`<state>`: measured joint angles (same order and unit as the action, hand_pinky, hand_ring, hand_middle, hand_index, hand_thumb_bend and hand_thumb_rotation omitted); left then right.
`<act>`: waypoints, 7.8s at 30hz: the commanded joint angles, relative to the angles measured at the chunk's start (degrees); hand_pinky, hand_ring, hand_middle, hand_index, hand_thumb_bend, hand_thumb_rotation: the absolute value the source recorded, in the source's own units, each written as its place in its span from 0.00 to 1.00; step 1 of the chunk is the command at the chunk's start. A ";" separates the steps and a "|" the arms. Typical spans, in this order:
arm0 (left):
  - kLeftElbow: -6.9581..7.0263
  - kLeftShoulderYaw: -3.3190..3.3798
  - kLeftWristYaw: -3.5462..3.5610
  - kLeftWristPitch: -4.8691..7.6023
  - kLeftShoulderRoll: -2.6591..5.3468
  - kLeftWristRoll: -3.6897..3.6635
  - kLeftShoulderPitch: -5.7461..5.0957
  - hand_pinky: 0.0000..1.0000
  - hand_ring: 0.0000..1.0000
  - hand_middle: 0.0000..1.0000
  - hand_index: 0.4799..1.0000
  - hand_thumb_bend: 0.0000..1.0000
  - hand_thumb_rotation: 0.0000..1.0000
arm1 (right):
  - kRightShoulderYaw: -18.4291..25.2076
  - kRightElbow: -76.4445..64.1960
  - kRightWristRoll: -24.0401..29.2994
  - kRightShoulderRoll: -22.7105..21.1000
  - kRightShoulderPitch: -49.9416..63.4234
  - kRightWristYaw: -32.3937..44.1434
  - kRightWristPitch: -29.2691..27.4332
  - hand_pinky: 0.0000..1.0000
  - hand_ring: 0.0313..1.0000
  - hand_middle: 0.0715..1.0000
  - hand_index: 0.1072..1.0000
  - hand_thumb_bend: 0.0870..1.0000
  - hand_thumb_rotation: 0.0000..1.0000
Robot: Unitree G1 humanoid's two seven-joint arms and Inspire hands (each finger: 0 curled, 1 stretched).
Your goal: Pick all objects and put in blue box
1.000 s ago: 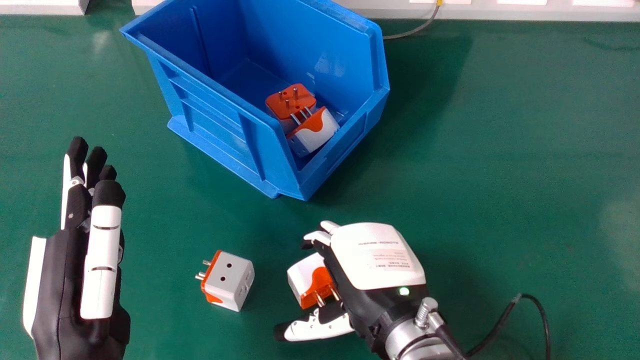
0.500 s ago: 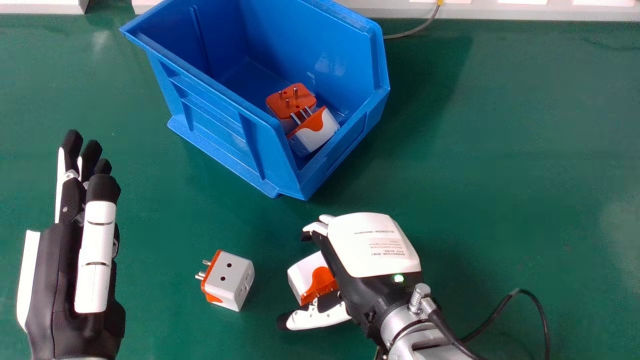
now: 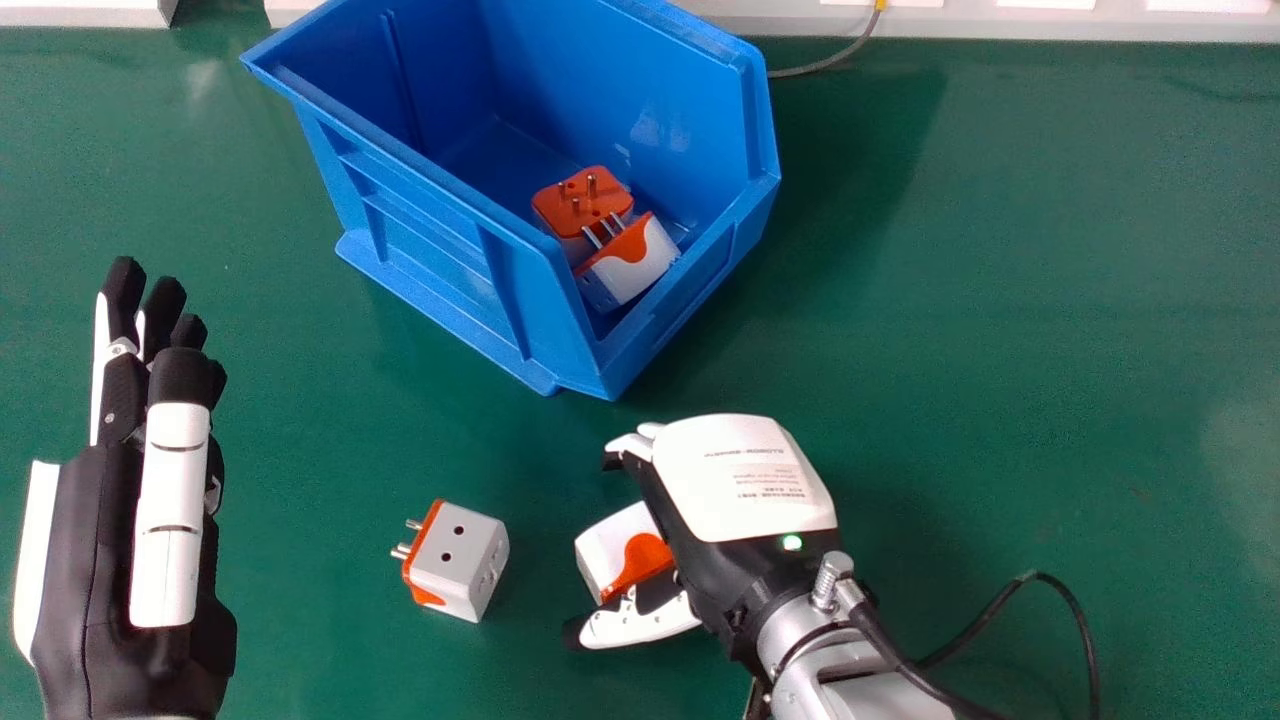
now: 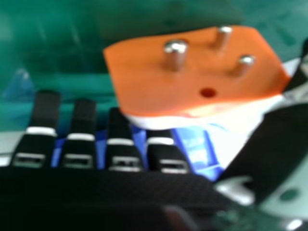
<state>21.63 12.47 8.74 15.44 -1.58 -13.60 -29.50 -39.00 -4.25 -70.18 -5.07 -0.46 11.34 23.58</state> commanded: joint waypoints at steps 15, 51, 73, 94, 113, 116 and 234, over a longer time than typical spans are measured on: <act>2.88 0.49 0.17 -0.31 -0.71 -0.49 -0.52 1.00 1.00 1.00 1.00 0.66 1.00 | 0.45 -3.50 -1.12 -2.27 -0.96 5.91 0.19 0.75 0.84 0.86 0.79 0.74 0.30; 5.02 0.74 -0.75 -2.54 -0.53 0.10 -0.82 1.00 1.00 1.00 1.00 0.67 1.00 | -0.31 2.38 -0.22 -7.74 -7.10 6.17 -7.57 0.70 0.78 0.80 0.73 0.65 0.28; 6.33 0.62 -2.48 -4.33 -0.78 0.97 0.34 1.00 1.00 1.00 1.00 0.70 1.00 | -0.62 3.59 0.90 -9.91 -8.47 5.91 -12.07 0.70 0.78 0.79 0.71 0.60 0.27; 5.75 1.08 -2.38 -3.63 -1.62 1.03 1.49 1.00 1.00 1.00 1.00 0.76 1.00 | -0.40 -1.09 1.31 -13.22 -7.01 6.59 -16.38 0.68 0.76 0.78 0.69 0.59 0.27; 6.02 1.45 -1.98 -3.87 -1.84 0.64 1.32 1.00 1.00 1.00 1.00 0.79 1.00 | 2.15 1.77 9.09 -11.23 -7.76 5.45 -17.08 0.47 0.54 0.57 0.57 0.49 0.10; 6.15 1.46 -1.86 -3.95 -1.88 0.60 1.18 1.00 1.00 1.00 1.00 0.79 1.00 | 2.63 2.33 10.17 -11.28 -8.56 5.65 -17.68 0.42 0.49 0.54 0.51 0.48 0.07; 4.57 0.86 -2.45 -5.37 -1.11 1.50 3.50 1.00 1.00 1.00 1.00 0.72 1.00 | 23.64 -10.78 19.81 -12.08 -25.23 0.21 -23.03 0.30 0.39 0.50 0.44 0.44 0.00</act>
<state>25.35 13.24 6.31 9.67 -2.76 -11.84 -26.06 -15.30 -15.63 -50.35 -17.93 -22.66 13.40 1.48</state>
